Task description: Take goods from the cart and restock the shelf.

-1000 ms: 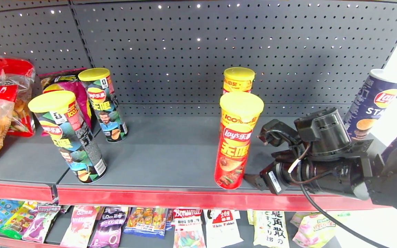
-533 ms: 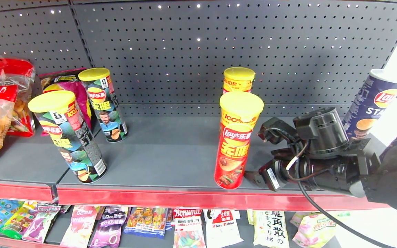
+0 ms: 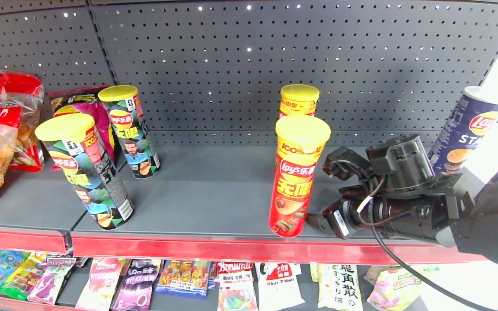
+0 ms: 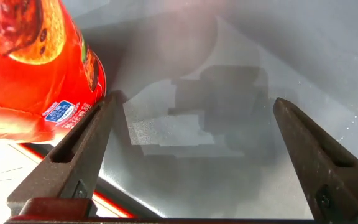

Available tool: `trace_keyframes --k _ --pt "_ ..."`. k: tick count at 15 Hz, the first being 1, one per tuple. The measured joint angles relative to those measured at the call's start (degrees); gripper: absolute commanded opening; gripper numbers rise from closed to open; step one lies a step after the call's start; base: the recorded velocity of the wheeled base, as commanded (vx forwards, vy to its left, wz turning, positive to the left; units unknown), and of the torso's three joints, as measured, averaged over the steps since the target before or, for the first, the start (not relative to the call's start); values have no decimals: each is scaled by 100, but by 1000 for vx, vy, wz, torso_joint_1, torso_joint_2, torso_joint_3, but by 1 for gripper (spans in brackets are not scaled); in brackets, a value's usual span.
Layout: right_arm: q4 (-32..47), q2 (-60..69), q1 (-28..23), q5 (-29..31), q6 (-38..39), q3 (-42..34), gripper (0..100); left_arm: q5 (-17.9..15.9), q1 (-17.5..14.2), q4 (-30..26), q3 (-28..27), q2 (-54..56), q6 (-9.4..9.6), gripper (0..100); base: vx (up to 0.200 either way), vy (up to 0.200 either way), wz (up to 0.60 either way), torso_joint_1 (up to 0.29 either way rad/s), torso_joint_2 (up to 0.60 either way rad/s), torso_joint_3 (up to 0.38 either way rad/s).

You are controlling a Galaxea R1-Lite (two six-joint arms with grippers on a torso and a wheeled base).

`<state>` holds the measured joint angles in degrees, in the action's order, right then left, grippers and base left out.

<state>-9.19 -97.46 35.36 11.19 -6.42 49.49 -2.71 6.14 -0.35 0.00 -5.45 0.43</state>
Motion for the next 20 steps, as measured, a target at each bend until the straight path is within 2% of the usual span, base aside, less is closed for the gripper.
trace_keyframes --k 14,20 --pt "-28 15 22 -9 5 -41 100 2 0 2 0 0 0 100 0 0 0 0 0 0" --pt "-9 1279 -218 -6 -6 -909 100 0 2 2 0 0 -2 100 0 0 0 0 0 0"
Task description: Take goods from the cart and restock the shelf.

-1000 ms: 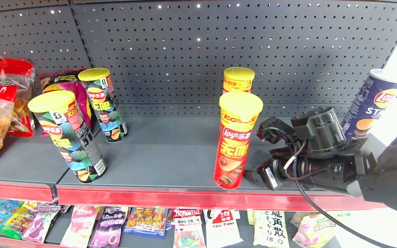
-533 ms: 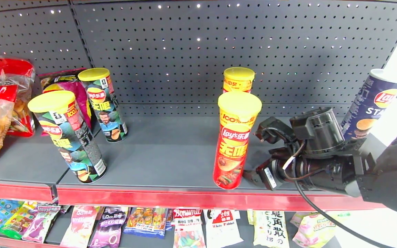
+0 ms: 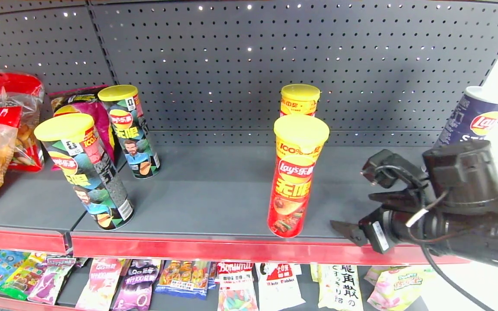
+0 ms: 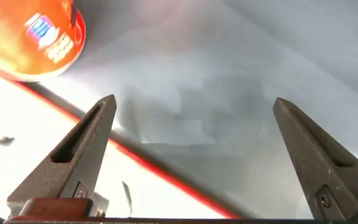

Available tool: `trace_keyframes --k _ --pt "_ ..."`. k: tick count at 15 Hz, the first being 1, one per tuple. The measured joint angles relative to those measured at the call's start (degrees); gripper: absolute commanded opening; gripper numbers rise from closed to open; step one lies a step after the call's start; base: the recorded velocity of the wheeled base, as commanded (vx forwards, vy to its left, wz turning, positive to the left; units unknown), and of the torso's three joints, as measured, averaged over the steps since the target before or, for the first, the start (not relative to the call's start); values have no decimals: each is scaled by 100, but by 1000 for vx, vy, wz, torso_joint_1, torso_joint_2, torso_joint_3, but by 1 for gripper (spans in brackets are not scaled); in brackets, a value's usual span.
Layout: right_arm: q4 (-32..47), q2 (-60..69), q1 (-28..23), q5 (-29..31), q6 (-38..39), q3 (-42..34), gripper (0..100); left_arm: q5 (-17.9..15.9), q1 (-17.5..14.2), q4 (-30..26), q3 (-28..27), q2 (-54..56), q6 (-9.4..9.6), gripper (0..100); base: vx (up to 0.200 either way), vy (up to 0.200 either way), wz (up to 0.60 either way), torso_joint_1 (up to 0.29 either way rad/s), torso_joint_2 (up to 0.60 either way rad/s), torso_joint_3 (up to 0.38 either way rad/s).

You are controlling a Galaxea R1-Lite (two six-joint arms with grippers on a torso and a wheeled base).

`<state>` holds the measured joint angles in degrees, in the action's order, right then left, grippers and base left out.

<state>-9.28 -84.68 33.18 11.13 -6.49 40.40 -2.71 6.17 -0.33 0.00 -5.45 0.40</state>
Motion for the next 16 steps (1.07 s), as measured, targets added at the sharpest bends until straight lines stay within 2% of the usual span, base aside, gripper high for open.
trace_keyframes --k 2,4,8,10,12,14,16 --pt "-5 775 -107 -154 -87 -367 100 0 -5 0 0 0 0 100 0 0 0 0 0 0" --pt "11 1764 -325 -755 -435 -851 100 -2 -2 0 0 0 2 100 0 0 0 0 0 0" --pt "28 3686 -1246 -2369 -1097 -1948 100 0 -2 -2 0 0 0 100 0 0 0 0 0 0" --pt "52 4742 -1820 -2708 -1141 -2551 100 0 0 0 0 0 2 100 0 0 0 0 0 0" --pt "162 5778 -2337 -2828 -820 -3148 100 -2 -2 -2 0 0 2 100 0 0 0 0 0 0" --pt "681 6836 -2754 -2698 -328 -3589 100 -2 -5 0 0 0 2 100 0 0 0 0 0 0" --pt "961 7589 -3062 -2562 633 -3782 100 -2 -2 -2 0 0 2 100 0 0 0 0 0 0"
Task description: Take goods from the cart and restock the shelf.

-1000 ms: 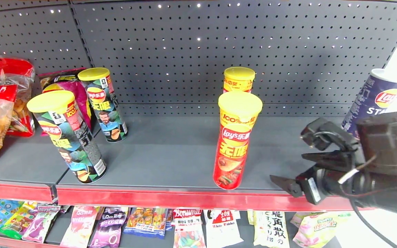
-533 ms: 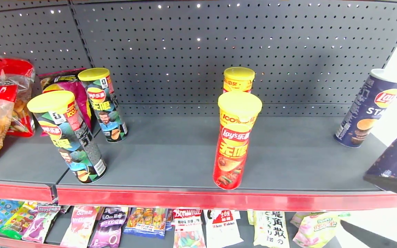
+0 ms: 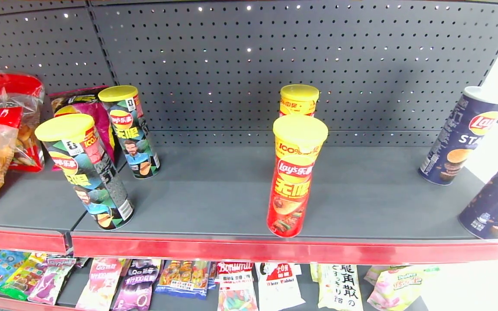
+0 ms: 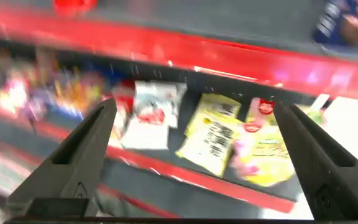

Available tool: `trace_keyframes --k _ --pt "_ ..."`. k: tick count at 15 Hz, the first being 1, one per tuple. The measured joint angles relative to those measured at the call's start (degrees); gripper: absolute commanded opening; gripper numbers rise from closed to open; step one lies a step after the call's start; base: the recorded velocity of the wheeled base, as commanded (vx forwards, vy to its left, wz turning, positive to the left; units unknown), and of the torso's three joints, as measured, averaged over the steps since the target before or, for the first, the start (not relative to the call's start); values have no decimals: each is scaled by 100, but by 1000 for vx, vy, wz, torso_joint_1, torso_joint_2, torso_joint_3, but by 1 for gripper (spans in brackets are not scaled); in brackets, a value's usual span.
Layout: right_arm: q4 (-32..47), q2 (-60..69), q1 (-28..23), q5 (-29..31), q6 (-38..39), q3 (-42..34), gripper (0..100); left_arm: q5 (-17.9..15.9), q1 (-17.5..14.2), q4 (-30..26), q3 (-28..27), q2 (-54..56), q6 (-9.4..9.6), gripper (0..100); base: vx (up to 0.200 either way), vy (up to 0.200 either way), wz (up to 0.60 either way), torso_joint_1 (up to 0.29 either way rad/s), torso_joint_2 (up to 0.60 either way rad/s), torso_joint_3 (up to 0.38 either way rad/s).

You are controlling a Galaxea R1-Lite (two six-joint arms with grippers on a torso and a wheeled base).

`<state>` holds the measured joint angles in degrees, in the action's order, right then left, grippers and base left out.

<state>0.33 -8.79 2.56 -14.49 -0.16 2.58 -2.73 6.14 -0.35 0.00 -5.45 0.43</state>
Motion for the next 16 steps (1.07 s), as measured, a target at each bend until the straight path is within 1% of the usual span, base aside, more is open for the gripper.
trace_keyframes --k 1,2,3,4,6,7,8,9,10,11,13,16 --pt "16 273 -107 56 327 -46 100 2 -2 2 0 0 0 100 0 0 0 0 0 0" --pt "-38 477 -177 268 406 -74 100 0 0 2 0 0 0 100 0 0 0 0 0 0" --pt "-117 621 -216 624 372 -111 100 2 0 2 0 0 0 100 0 0 0 0 0 0" --pt "-180 712 -240 1124 234 -140 100 2 0 2 0 0 -2 100 0 0 0 0 0 0" --pt "-210 819 -249 1604 -9 -162 100 2 2 2 0 0 -2 100 0 0 0 0 0 0" --pt "-213 846 -256 1960 -128 -171 100 2 2 0 0 0 0 100 0 0 0 0 0 0" --pt "-202 861 -256 2109 -137 -174 100 0 2 0 0 0 -2 100 0 0 0 0 0 0" --pt "-194 868 -256 1885 -121 -179 100 0 -2 2 0 0 -2 100 0 0 0 0 0 0" --pt "-200 874 -254 1447 -176 -196 100 2 -2 2 0 0 -2 100 0 0 0 0 0 0" --pt "-68 877 -254 1168 -296 -226 100 5 0 2 0 0 -2 100 0 0 0 0 0 0" --pt "2 855 -249 1137 34 -240 100 2 2 2 0 0 0 100 0 0 0 0 0 0" --pt "-6 874 -246 1297 -41 -256 100 2 0 0 0 0 -7 100 0 0 0 0 0 0"
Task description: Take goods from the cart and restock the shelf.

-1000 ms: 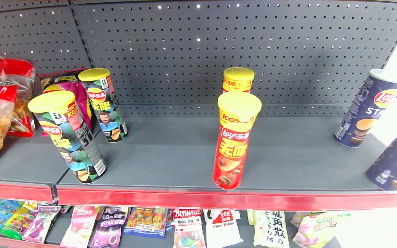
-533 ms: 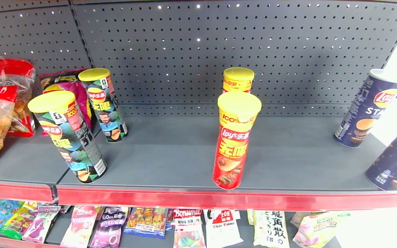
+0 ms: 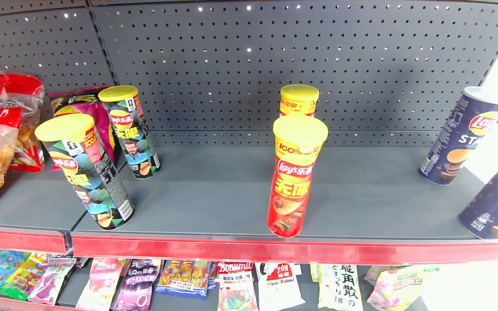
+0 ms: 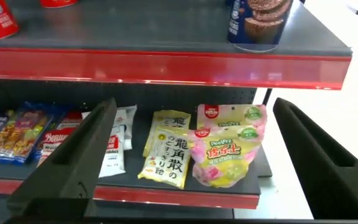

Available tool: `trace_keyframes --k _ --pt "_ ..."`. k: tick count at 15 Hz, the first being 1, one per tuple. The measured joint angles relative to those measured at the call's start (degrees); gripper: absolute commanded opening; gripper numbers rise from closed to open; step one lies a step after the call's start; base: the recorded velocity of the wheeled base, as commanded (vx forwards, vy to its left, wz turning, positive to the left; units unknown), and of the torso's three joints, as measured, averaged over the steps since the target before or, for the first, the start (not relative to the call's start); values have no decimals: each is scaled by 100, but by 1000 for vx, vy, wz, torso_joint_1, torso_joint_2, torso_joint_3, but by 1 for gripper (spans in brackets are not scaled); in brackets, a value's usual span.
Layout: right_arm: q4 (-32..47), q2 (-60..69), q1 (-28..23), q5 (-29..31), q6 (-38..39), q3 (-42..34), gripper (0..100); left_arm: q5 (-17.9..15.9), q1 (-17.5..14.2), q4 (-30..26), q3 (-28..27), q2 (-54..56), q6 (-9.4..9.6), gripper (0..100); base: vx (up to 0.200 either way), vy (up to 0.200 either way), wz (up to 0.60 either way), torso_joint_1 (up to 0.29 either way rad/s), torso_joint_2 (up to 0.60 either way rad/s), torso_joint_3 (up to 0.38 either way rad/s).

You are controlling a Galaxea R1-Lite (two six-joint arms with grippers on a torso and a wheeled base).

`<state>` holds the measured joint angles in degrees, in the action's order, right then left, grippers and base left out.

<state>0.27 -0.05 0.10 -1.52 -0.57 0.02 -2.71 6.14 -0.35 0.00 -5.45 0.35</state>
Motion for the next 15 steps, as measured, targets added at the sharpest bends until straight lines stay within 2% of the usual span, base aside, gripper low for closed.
trace_keyframes --k 15 --pt "-2 10 -2 66 6 -2 100 2 0 2 0 0 0 100 0 0 0 0 0 0"
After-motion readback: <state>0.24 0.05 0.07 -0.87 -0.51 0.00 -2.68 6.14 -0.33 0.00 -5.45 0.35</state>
